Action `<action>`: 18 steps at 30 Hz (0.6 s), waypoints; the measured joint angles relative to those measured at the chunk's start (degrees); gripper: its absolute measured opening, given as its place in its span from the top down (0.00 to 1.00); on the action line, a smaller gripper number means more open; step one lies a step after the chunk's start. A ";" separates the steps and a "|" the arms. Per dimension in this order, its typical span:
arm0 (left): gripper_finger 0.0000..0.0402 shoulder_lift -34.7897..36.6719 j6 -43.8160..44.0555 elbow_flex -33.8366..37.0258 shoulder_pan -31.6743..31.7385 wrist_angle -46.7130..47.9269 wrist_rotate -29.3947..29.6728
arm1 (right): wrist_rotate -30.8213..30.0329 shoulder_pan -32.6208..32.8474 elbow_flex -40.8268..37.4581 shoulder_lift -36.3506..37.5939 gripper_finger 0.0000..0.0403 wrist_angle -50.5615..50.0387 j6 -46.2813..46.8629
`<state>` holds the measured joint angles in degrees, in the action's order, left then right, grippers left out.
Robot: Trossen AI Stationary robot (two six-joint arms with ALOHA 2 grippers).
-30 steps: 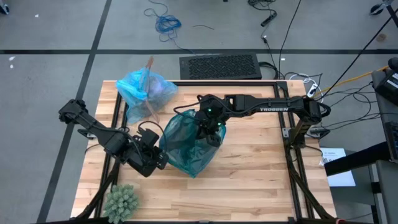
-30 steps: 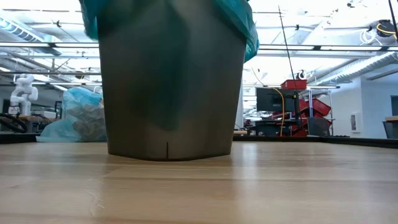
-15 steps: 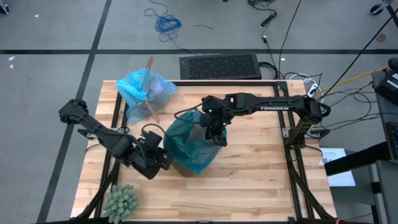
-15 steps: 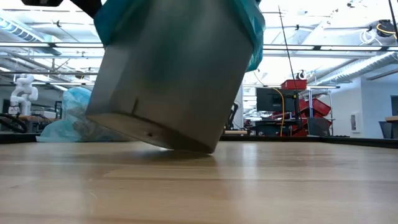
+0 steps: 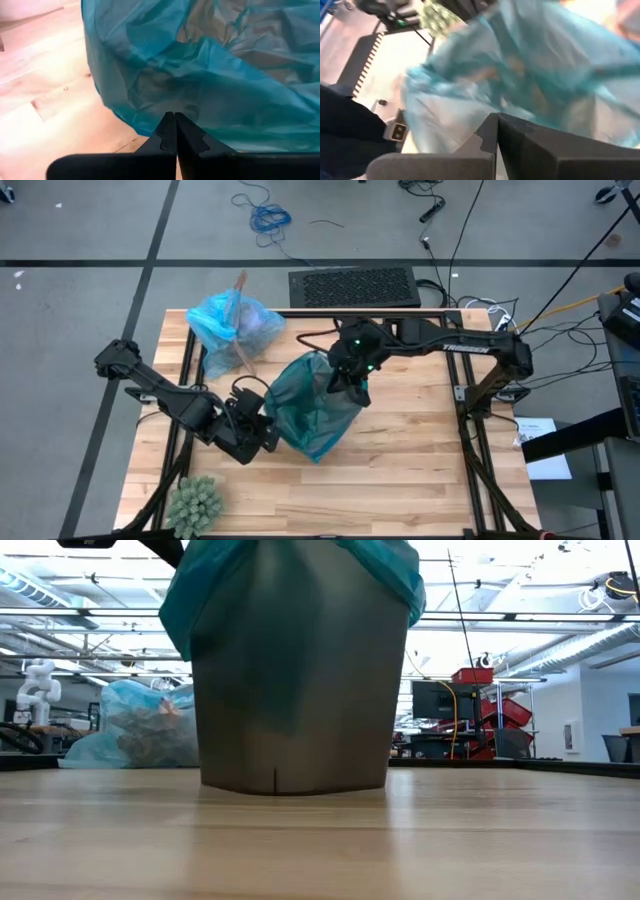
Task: Place trash/remove bag and relplace
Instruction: Insert the blue trash bag into the black trash bin
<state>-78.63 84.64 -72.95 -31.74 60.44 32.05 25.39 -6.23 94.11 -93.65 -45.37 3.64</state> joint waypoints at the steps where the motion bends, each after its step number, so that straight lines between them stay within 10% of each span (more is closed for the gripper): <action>1: 1.00 0.00 -0.14 -0.34 0.01 0.00 0.03 | -0.15 0.58 1.17 -0.04 1.00 -0.05 0.02; 18: 1.00 2.12 -8.61 -11.94 -2.07 3.72 9.40 | -14.55 10.71 40.95 -23.36 1.00 -29.20 -3.67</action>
<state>-76.51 76.02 -84.89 -33.80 64.16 41.45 10.85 4.49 135.06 -117.00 -74.57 -0.03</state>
